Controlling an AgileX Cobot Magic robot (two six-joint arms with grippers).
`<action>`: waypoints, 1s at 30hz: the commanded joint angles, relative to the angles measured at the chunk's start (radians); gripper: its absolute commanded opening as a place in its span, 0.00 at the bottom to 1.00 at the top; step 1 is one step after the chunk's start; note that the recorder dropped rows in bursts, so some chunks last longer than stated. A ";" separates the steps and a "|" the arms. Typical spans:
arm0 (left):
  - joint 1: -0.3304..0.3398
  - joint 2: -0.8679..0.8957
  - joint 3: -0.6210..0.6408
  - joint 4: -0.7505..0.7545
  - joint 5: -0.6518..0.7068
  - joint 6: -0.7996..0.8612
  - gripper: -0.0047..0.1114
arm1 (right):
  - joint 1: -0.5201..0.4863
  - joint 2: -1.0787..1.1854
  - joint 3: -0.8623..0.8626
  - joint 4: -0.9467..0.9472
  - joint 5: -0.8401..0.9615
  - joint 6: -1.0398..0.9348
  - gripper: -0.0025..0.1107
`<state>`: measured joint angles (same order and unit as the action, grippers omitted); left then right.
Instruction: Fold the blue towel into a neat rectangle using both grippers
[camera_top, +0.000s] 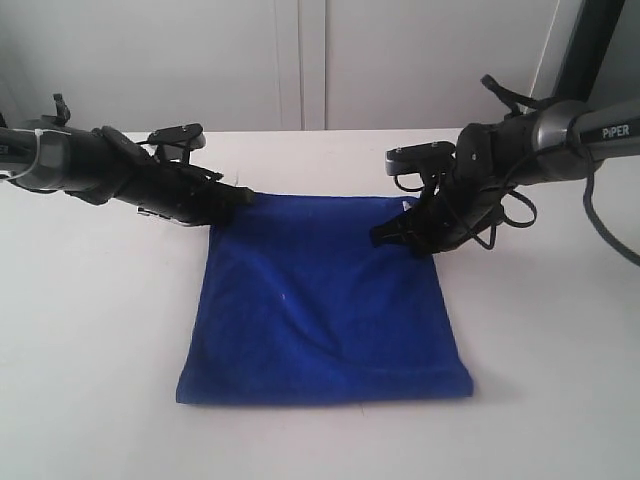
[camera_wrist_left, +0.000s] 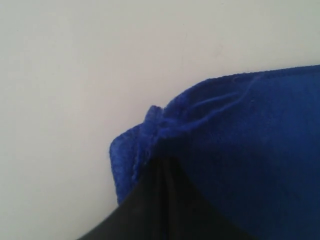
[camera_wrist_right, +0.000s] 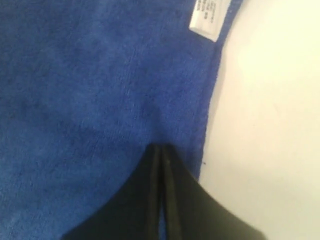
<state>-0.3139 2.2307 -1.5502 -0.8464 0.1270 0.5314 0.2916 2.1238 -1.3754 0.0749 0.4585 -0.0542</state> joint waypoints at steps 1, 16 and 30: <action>0.002 0.010 0.002 -0.006 0.034 -0.007 0.04 | -0.022 0.000 0.001 -0.050 0.027 0.016 0.02; 0.002 -0.068 0.002 -0.006 0.077 0.027 0.04 | 0.013 -0.052 0.001 0.047 -0.012 0.005 0.02; 0.002 -0.228 0.002 0.064 0.396 -0.033 0.04 | 0.026 -0.219 0.024 0.047 0.225 -0.016 0.02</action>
<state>-0.3139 2.0369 -1.5523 -0.8291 0.4059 0.5457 0.3197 1.9421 -1.3735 0.1247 0.6292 -0.0560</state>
